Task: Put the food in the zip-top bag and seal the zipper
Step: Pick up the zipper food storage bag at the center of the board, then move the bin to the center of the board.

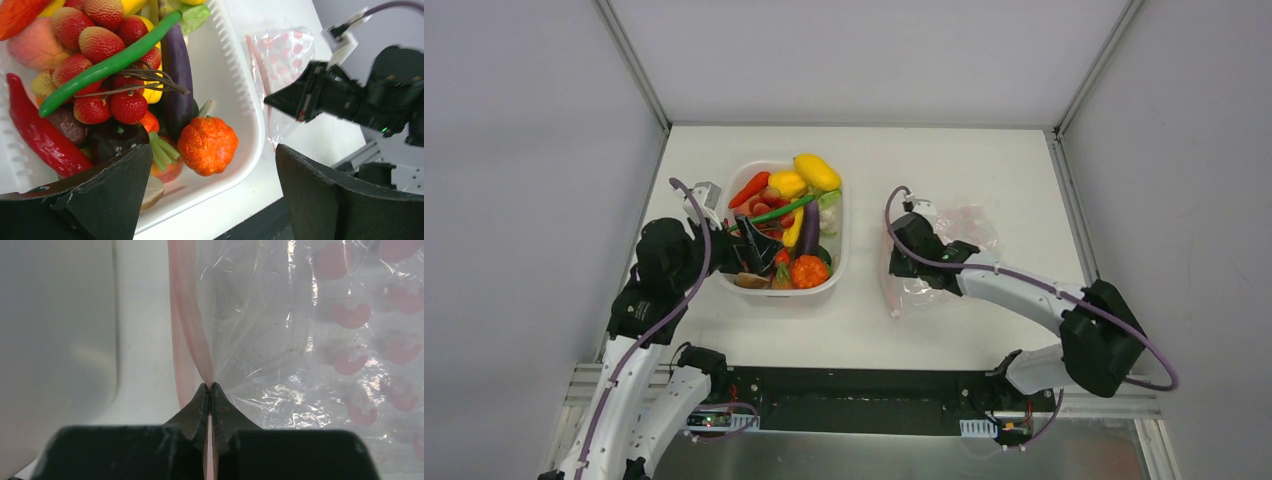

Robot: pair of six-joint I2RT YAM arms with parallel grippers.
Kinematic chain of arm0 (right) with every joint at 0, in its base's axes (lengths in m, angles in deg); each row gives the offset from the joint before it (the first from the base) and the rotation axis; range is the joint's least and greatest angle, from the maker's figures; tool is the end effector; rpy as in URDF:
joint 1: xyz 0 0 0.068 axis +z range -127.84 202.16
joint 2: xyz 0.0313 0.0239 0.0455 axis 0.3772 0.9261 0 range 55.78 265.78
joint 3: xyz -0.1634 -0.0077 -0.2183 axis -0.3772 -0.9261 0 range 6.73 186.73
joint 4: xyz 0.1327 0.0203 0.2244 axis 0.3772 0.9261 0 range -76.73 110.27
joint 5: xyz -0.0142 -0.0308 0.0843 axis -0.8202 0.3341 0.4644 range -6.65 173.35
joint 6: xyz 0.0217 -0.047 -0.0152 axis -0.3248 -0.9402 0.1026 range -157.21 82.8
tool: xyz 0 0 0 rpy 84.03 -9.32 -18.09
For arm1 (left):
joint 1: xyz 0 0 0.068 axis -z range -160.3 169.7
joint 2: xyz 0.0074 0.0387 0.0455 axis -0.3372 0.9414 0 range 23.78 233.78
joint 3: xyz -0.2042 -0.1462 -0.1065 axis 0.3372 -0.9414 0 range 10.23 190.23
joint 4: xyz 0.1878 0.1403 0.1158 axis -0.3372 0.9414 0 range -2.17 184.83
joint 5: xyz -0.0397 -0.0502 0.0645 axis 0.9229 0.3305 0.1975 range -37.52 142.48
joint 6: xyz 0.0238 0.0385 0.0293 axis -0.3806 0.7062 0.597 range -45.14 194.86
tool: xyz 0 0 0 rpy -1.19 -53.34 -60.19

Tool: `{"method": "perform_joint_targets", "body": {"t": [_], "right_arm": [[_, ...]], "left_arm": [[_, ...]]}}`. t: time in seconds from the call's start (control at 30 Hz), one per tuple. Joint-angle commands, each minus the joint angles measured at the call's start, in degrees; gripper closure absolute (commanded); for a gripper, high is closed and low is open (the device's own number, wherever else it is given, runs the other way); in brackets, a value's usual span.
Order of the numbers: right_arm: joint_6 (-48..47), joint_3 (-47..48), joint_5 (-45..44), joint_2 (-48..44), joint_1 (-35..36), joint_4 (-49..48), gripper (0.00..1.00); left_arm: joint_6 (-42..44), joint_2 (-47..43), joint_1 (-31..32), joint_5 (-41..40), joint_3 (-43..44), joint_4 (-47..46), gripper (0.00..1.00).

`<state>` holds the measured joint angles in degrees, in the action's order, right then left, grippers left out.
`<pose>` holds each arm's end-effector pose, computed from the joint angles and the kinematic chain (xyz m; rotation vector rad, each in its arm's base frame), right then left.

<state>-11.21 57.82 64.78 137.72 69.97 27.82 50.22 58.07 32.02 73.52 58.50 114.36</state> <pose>0.2095 0.2145 0.2241 -0.2866 2.3091 0.2684 0.1240 -0.0402 0.3564 0.0741 1.8431 -0.7851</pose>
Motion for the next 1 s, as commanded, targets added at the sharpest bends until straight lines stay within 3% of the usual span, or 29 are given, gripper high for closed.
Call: {"method": "perform_joint_targets", "body": {"t": [0.0, 0.23, 0.47, 0.67, 0.97], "right_arm": [[2.45, -3.69, 6.63, -9.92, -4.31, -6.23, 1.00], [6.53, -7.82, 16.42, -18.72, -12.18, -8.72, 1.00], [9.82, -10.53, 11.75, -24.14, -14.17, -5.59, 1.00], [13.64, -13.89, 6.40, -29.38, -15.18, -4.26, 1.00], [13.63, -14.67, 7.32, -30.02, -15.51, -3.74, 1.00]], "left_arm": [[4.31, 3.04, 6.04, 1.40, 4.68, -0.37, 0.04], [8.46, 13.69, 24.97, -8.53, 10.88, 1.35, 0.05], [8.52, 29.45, 38.94, -11.93, 18.74, -6.68, 0.05], [-0.36, 42.73, 40.73, -15.30, 21.16, -12.67, 0.06], [-1.89, 50.77, 40.73, -25.42, 21.45, -6.32, 0.05]]}}
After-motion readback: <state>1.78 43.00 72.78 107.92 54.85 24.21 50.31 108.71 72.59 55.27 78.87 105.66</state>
